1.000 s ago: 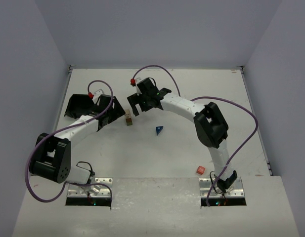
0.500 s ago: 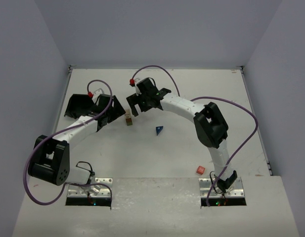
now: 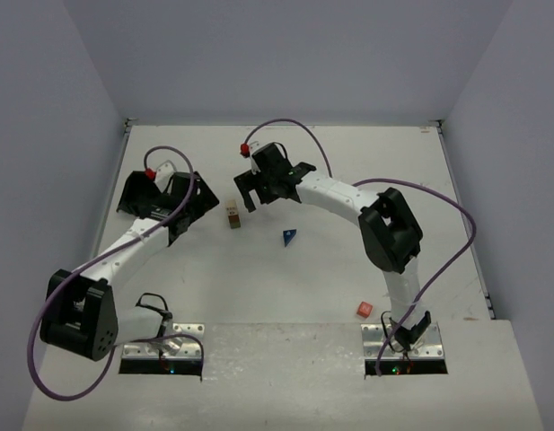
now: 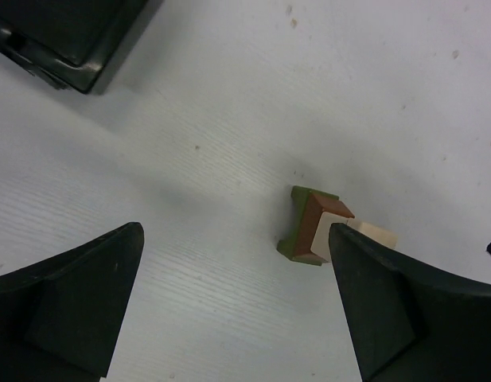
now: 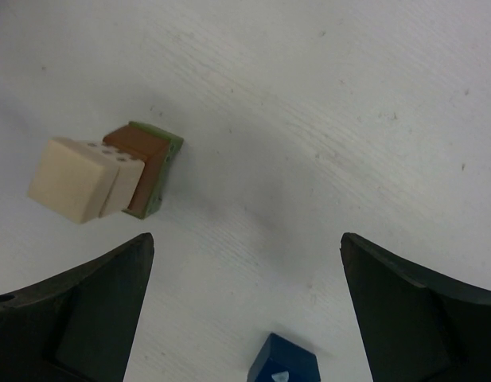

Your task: Build the wood block tower

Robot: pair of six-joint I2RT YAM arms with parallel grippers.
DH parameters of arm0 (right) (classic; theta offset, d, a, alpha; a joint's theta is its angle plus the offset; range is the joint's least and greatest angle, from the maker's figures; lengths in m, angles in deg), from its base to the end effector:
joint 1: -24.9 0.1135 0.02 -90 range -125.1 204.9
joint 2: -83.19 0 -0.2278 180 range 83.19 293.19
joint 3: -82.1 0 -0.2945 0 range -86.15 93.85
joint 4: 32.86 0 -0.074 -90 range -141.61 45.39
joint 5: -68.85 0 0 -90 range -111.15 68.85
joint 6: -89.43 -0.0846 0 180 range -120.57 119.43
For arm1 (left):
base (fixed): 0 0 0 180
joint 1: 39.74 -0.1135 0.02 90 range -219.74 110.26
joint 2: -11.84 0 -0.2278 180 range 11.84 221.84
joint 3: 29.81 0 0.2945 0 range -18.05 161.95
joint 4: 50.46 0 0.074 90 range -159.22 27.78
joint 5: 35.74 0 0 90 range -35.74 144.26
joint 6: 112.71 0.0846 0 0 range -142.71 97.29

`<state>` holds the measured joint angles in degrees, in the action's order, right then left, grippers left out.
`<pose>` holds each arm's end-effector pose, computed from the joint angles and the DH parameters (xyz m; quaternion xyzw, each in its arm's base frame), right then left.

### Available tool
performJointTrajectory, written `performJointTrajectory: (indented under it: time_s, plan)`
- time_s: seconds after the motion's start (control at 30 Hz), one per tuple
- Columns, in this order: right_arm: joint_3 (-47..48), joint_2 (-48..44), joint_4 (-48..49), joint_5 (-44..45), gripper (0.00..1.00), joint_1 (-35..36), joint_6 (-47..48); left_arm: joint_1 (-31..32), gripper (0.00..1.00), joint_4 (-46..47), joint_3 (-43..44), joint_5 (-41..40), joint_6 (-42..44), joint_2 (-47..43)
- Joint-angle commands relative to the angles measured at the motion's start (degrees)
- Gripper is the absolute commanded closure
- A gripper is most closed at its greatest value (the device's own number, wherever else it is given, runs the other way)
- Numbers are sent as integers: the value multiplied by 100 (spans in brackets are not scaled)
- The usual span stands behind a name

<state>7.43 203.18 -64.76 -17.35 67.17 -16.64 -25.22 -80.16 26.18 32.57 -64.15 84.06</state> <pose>0.3943 0.3508 0.1212 -0.1985 0.9071 0.1534 0.3380 0.3363 -0.0548 0.1385 -0.2806 0.8690 -0.0189 0.4072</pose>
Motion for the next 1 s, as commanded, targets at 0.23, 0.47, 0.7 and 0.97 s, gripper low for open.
performJointTrajectory:
  time_s: [0.23, 0.47, 0.7, 0.97]
  plan:
    - [-3337, -3302, 1064, 1397, 1, -147, -648, -70, 0, -1082, 301, -1474, -334, -1600]
    - [-5311, -5124, 721, 1729, 1, -174, -1544, -64, 0, -370, 198, 69, 423, -1785]
    - [-6009, -6182, -1181, 1927, 1, -183, -3257, -66, 0, 602, -126, 773, 623, -2252]
    - [-6791, -7207, -2683, 1236, 1, -182, -4678, -64, 0, 1078, -424, 1118, 829, -2268]
